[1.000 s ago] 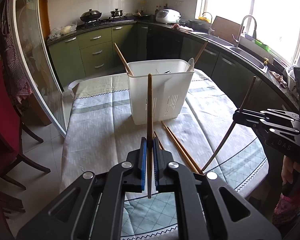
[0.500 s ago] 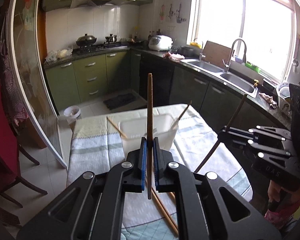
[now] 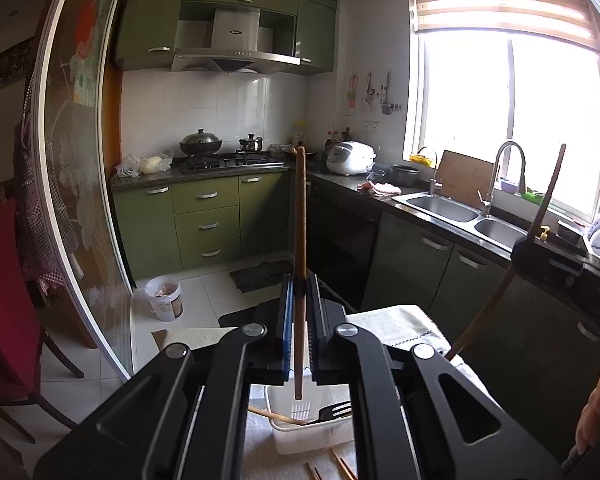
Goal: Organize utensils
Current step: 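Lift both held chopsticks upright and lower them into the white holder, then open both grippers and move them back down to the chopsticks, then grasp a chopstick with the left gripper while the right gripper grasps another, then lift both chopsticks upright and lower them into the white holder, then open both grippers and return them to the last chopsticks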
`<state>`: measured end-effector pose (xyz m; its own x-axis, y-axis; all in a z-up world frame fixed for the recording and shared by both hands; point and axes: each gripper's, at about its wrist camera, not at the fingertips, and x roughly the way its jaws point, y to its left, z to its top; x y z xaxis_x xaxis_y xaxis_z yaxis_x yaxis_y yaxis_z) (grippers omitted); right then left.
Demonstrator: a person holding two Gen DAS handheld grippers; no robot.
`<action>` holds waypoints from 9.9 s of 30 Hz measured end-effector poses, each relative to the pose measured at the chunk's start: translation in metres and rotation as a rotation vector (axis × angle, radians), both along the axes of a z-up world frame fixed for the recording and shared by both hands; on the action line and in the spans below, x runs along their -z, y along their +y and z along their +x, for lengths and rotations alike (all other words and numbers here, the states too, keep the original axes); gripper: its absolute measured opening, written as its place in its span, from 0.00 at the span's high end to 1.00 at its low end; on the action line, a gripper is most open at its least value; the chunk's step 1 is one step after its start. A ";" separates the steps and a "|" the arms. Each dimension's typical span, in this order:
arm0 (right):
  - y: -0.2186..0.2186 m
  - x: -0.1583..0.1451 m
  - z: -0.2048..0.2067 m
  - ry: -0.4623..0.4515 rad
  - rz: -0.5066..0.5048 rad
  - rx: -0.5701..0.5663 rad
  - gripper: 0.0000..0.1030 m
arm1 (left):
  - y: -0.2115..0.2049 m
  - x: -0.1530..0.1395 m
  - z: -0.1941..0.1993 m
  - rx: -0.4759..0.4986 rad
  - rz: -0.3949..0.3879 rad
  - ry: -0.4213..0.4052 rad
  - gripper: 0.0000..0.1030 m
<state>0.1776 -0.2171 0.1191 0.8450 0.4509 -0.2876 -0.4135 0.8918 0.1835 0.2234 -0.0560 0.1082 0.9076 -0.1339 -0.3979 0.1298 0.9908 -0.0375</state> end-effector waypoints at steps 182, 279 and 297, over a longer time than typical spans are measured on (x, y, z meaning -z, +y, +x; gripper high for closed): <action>0.042 0.253 0.023 0.558 -0.269 -0.105 0.94 | 0.015 0.213 -0.022 0.031 0.061 0.771 0.94; -0.015 0.047 0.007 0.090 -0.068 -0.027 0.72 | -0.009 0.105 -0.036 0.084 -0.031 0.477 0.79; -0.137 0.176 -0.088 0.291 0.007 0.063 0.71 | -0.035 0.257 -0.020 -0.075 -0.006 0.876 0.79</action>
